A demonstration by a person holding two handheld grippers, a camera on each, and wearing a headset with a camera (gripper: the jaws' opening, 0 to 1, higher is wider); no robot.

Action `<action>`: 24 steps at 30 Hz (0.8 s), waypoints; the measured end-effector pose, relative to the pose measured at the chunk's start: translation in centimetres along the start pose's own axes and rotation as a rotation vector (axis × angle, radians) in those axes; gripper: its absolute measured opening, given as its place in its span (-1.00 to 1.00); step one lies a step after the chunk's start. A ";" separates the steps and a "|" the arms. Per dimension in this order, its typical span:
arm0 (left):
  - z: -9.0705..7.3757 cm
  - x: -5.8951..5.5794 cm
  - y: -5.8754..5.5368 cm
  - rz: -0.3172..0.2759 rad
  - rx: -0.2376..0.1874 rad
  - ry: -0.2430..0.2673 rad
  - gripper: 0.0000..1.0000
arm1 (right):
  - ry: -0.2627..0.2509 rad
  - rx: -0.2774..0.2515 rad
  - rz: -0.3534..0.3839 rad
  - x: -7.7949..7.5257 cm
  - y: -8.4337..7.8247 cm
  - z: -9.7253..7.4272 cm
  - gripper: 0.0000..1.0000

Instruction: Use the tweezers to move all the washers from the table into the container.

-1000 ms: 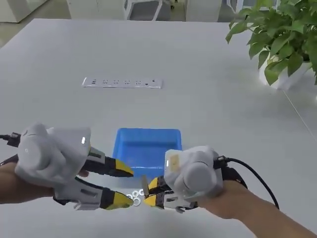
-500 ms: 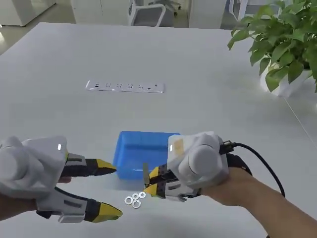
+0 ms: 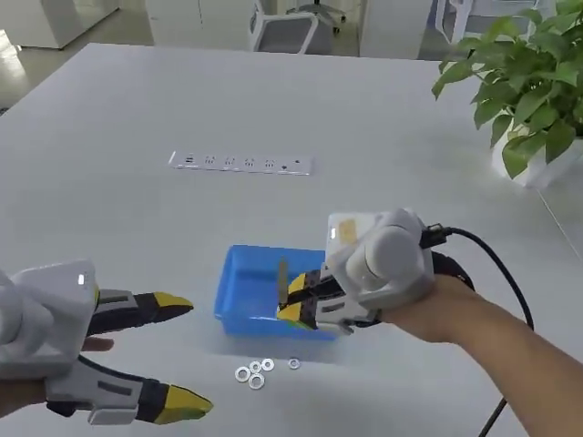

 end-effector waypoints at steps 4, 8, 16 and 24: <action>-0.2 0.1 0.0 -0.013 -0.018 0.017 0.65 | 0.001 -0.003 -0.006 -1.0 -0.2 0.5 -0.83; -0.2 0.2 0.0 -0.015 -0.022 0.030 0.74 | 0.003 -0.004 -0.016 -1.7 -0.6 1.0 -0.83; -0.2 0.9 0.1 -0.026 -0.042 0.062 0.87 | 0.027 -0.013 -0.026 -3.4 -1.6 2.1 -0.83; 0.0 1.4 0.2 -0.036 -0.054 0.064 0.87 | 0.051 -0.009 -0.019 -4.3 -2.9 3.4 -0.83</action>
Point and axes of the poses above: the centre of the closed fingertips' face, and the gripper's own axes: z roughly forward along the fingers, x roughly to its left, y roughly out of its top, the point moved 10 cm from there along -z, roughly backward along the fingers, and after that the axes turned 7 degrees about z, right-handed, at the moved point
